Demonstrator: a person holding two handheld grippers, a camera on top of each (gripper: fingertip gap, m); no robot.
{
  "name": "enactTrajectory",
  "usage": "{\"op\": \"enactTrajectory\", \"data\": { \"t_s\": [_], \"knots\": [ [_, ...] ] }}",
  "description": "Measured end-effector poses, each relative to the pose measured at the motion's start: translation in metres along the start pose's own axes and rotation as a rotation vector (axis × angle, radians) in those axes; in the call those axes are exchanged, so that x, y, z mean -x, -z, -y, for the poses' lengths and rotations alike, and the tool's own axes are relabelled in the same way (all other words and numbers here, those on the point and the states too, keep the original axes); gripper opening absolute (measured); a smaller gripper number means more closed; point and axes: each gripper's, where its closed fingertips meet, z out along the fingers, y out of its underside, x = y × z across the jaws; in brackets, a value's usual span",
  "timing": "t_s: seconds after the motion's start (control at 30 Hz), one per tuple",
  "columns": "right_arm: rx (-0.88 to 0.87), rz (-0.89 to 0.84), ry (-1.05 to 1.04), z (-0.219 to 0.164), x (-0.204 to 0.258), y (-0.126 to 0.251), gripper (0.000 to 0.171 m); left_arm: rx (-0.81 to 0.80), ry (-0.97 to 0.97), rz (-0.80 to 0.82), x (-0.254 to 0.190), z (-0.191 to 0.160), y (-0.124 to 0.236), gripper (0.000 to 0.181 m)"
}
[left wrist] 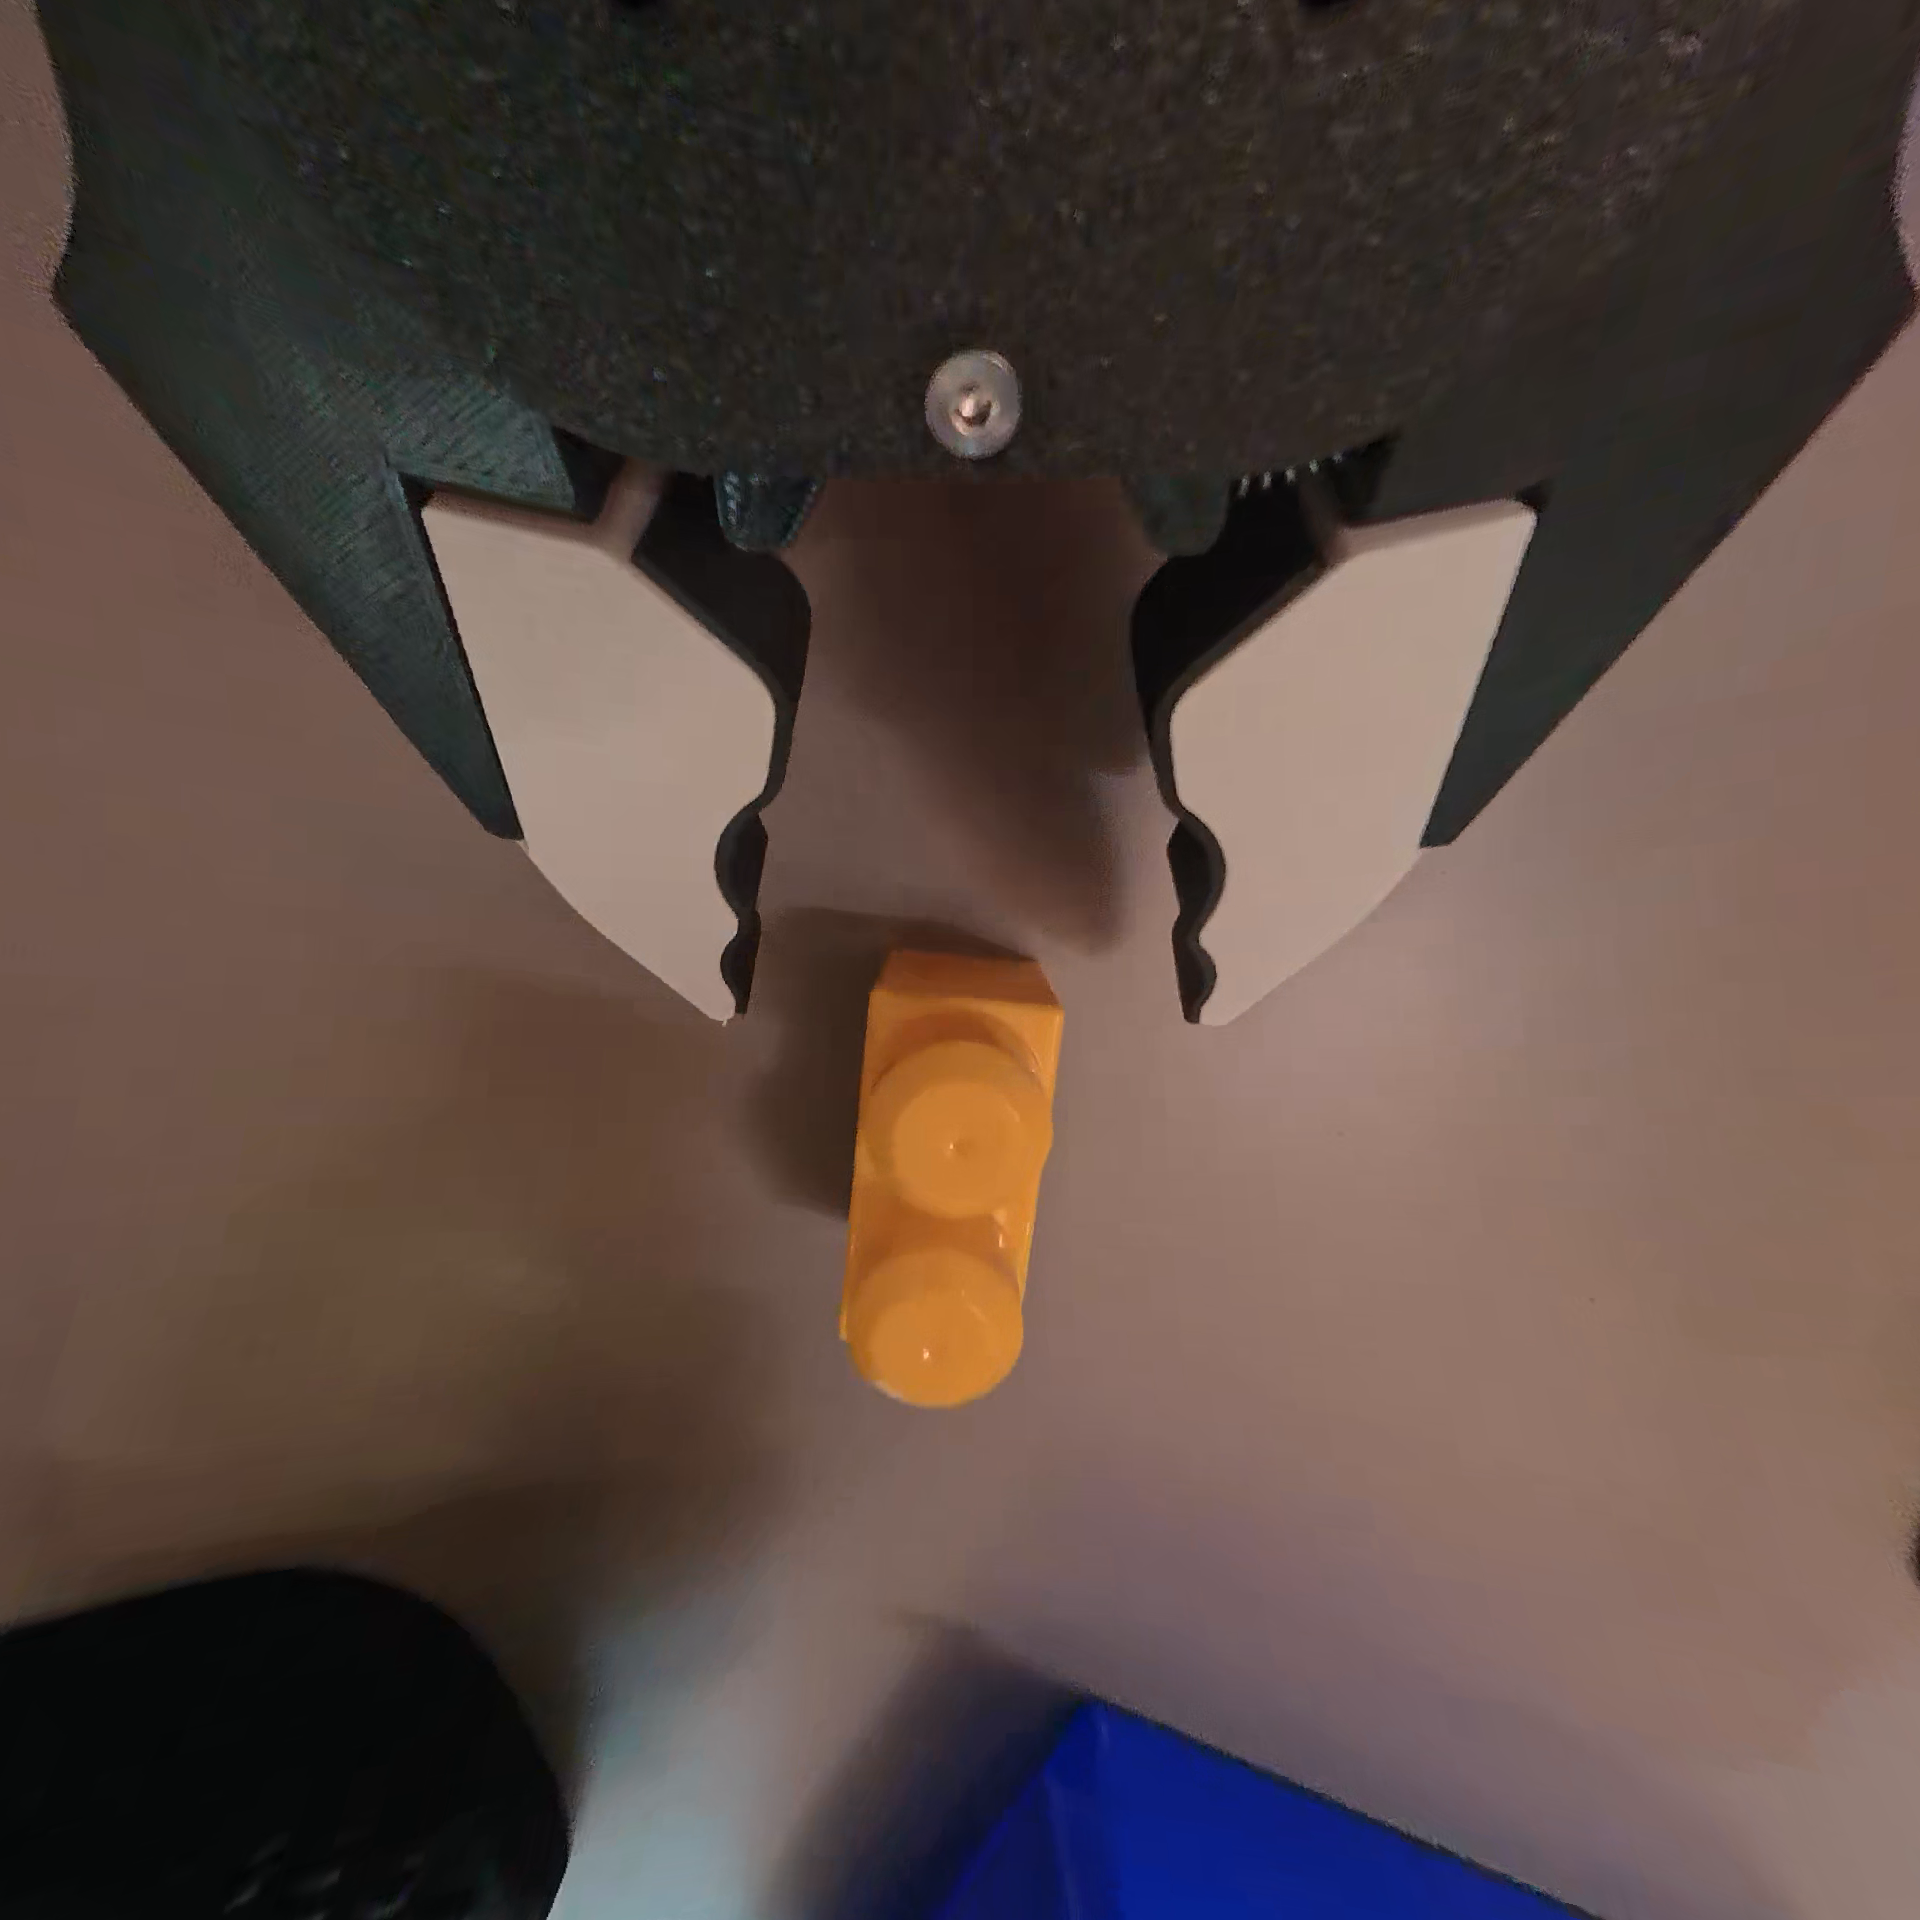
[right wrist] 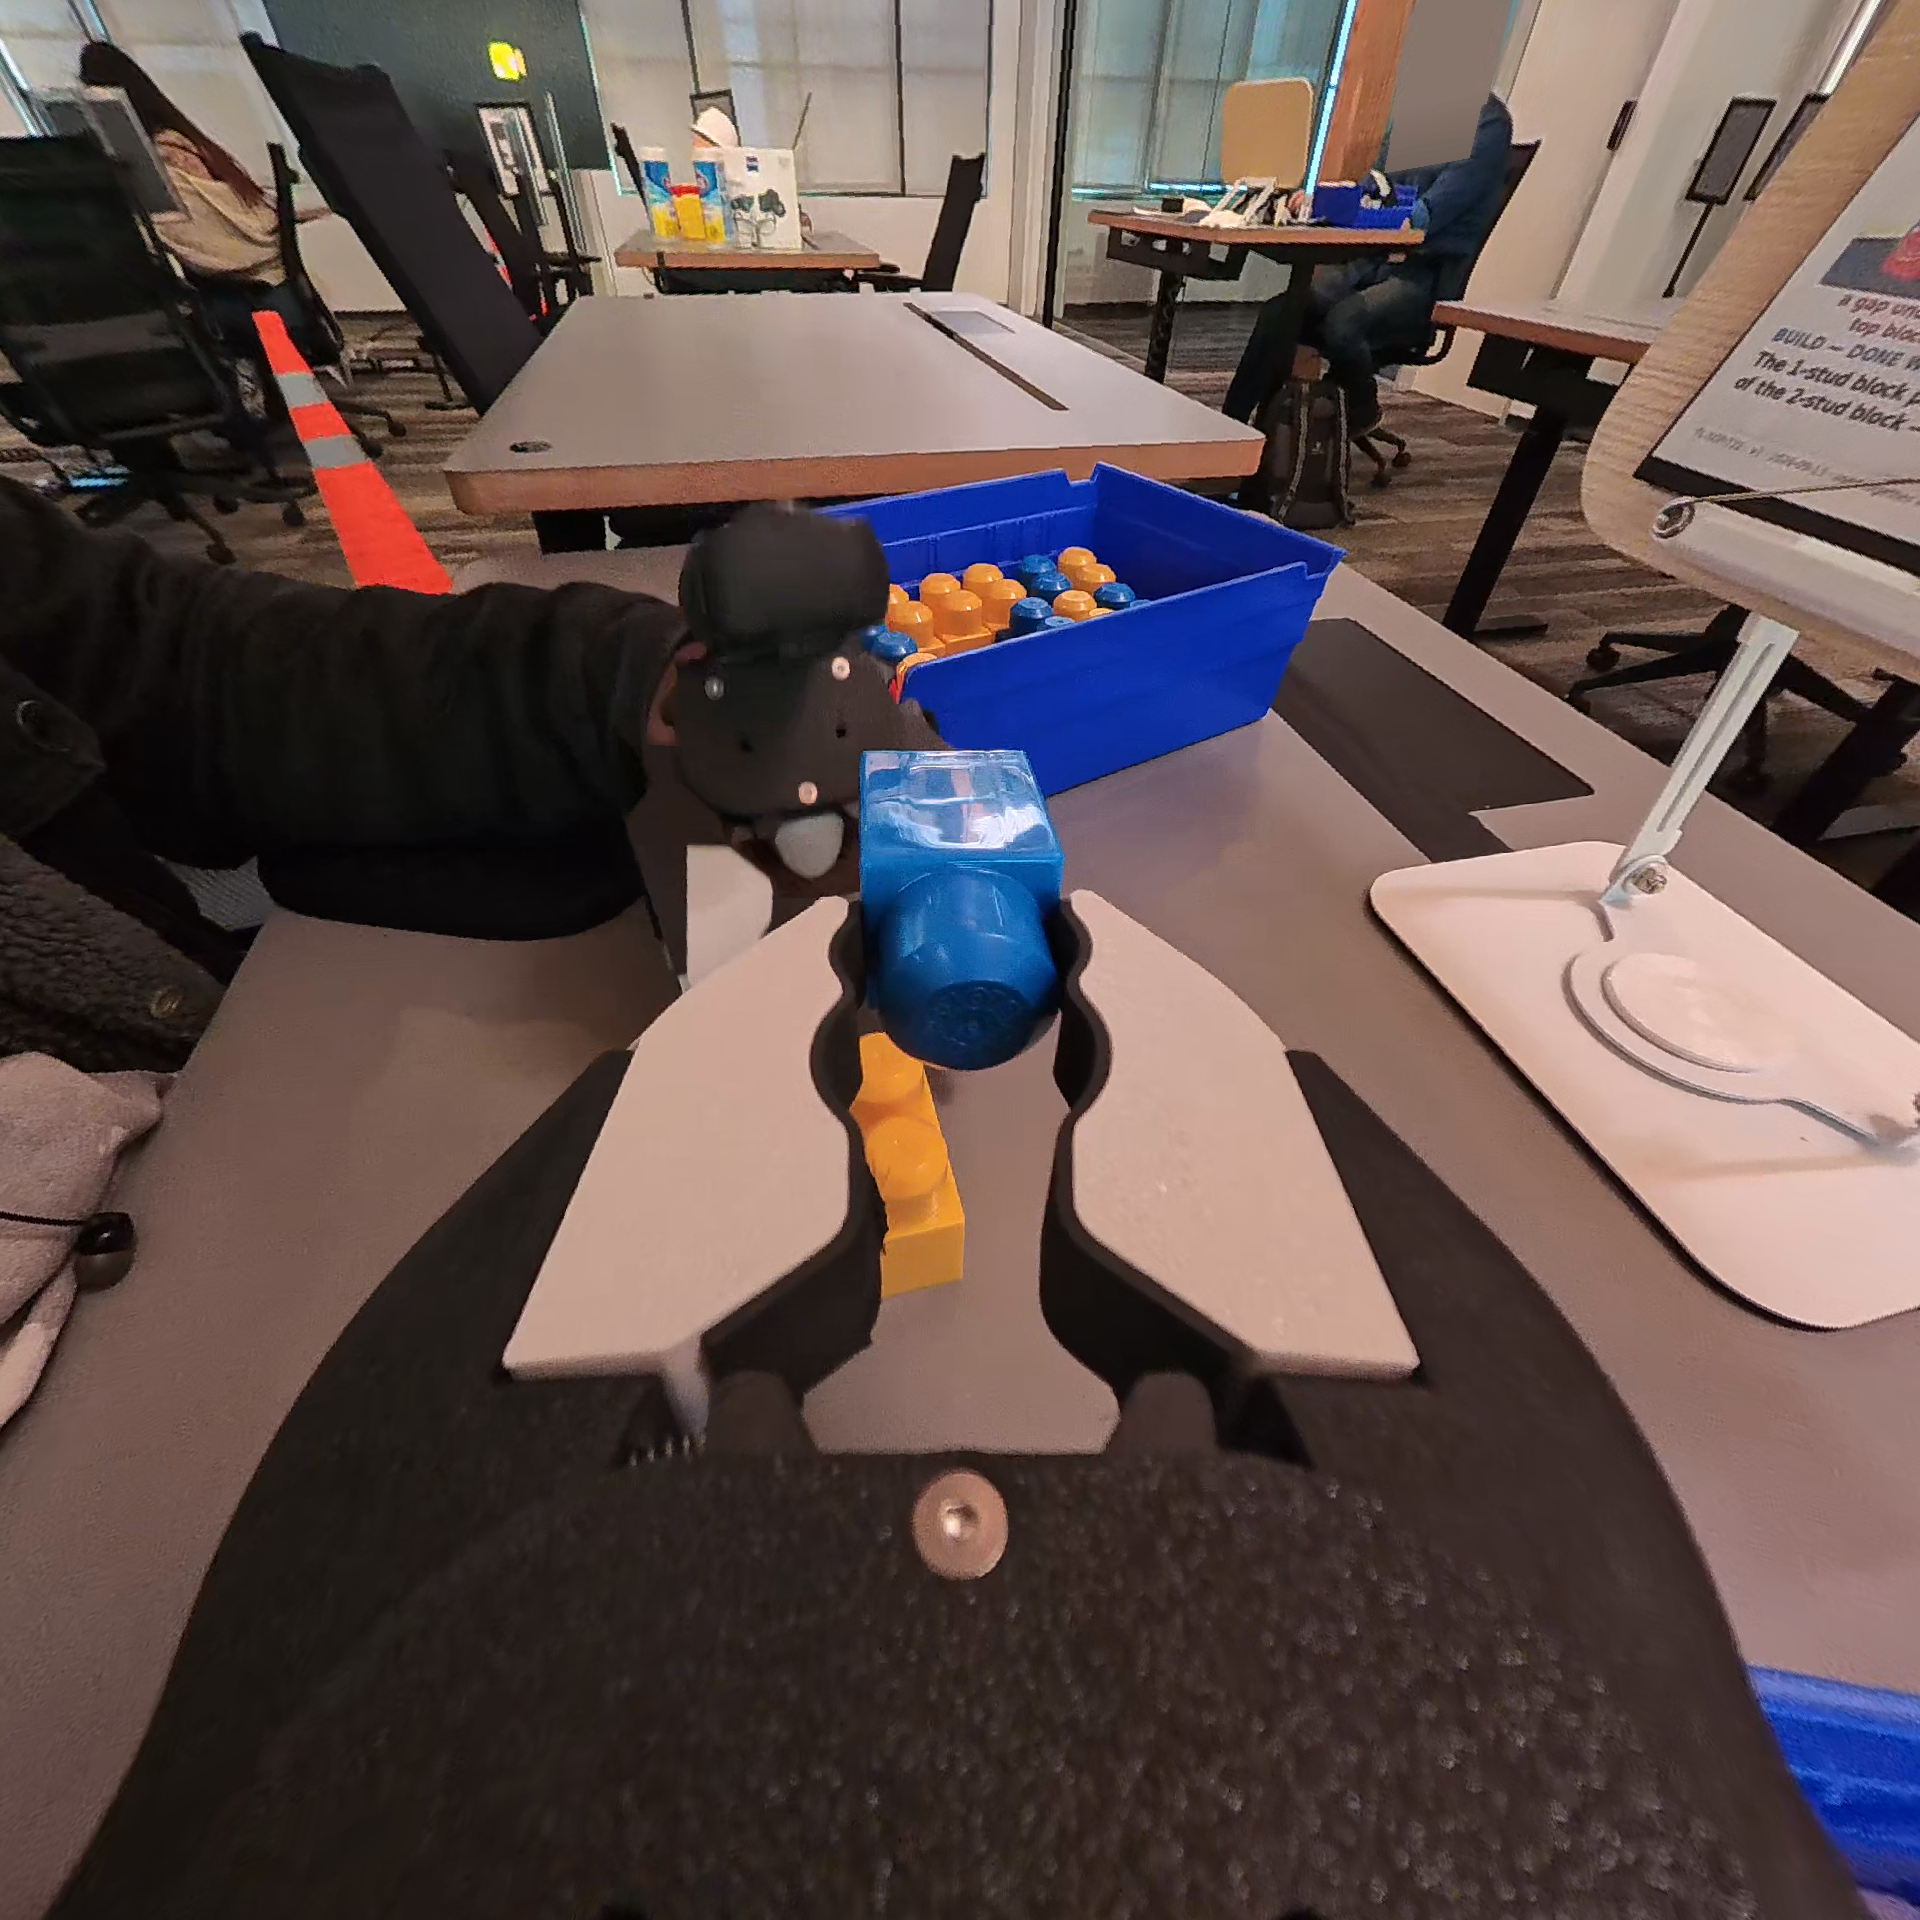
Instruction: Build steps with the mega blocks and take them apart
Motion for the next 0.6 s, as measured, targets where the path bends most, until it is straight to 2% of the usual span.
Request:
{"op": "enactTrajectory", "data": {
  "t_s": [0.27, 0.6],
  "knots": [
    [-0.001, -0.002, -0.005, 0.000, 0.000, 0.000, 0.034, 0.043, -0.011, 0.031, 0.001, -0.007, -0.019, 0.073],
    [0.013, 0.001, -0.006, -0.002, 0.000, 0.000, 0.034, 0.000, 0.012, 0.009, 0.001, -0.003, -0.024, 0.065]
  ]
}}
